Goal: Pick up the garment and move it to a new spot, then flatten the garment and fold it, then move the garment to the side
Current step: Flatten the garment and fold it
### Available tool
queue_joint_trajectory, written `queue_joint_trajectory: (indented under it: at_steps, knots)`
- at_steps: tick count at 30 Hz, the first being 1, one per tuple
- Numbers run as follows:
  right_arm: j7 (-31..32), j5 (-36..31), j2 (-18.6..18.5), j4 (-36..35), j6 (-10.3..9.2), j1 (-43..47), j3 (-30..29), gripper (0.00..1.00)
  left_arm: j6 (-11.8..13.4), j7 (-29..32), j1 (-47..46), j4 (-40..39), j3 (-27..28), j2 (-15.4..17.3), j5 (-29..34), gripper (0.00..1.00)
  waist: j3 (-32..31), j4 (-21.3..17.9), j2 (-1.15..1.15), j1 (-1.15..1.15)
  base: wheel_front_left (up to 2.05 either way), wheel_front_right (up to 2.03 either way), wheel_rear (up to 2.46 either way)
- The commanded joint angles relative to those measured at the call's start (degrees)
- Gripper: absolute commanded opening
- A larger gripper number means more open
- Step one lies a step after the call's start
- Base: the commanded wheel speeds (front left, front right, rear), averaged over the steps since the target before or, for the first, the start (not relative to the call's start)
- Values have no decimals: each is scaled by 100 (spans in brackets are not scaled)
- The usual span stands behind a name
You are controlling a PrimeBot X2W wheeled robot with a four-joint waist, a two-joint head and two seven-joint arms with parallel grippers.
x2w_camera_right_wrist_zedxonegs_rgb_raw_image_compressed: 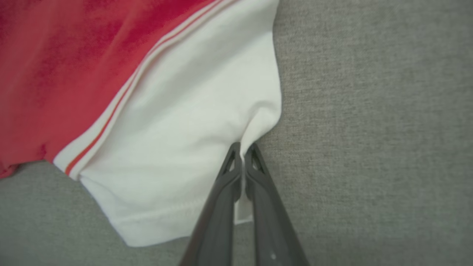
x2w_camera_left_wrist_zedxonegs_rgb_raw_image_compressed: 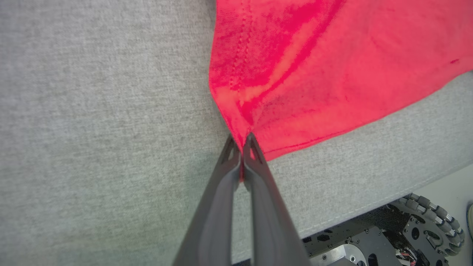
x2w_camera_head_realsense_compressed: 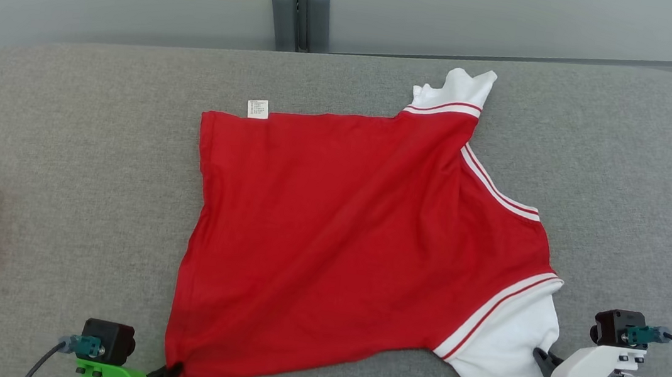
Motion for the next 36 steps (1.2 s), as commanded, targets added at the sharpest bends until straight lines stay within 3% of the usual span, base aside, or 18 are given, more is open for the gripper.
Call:
queue_joint_trajectory:
  at_steps: [1,9,17,25,36]
  knots:
    - [-83,41,-35,-35,2,34,26,0,9,-83,-72,-29,51,53,82,0,-27,2,0,0,0,0,0]
    - [-579,262,-160,-566,1,29,-2,0,52,-402,-9,-370,135,97,107,0,-91,-26,0,0,0,0,0]
    - [-1331,653,-350,-1335,1,-750,65,0,26,-741,-787,-874,385,324,374,0,300,-95,0,0,0,0,0]
    - [-1863,942,-585,-1129,2,-2907,235,0,-221,-431,-3131,-327,449,422,376,0,1327,48,0,0,0,0,0]
    - [-2383,916,-833,418,1,-6787,903,0,-343,-665,-7057,1565,-122,337,494,0,2520,179,0,0,0,0,0]
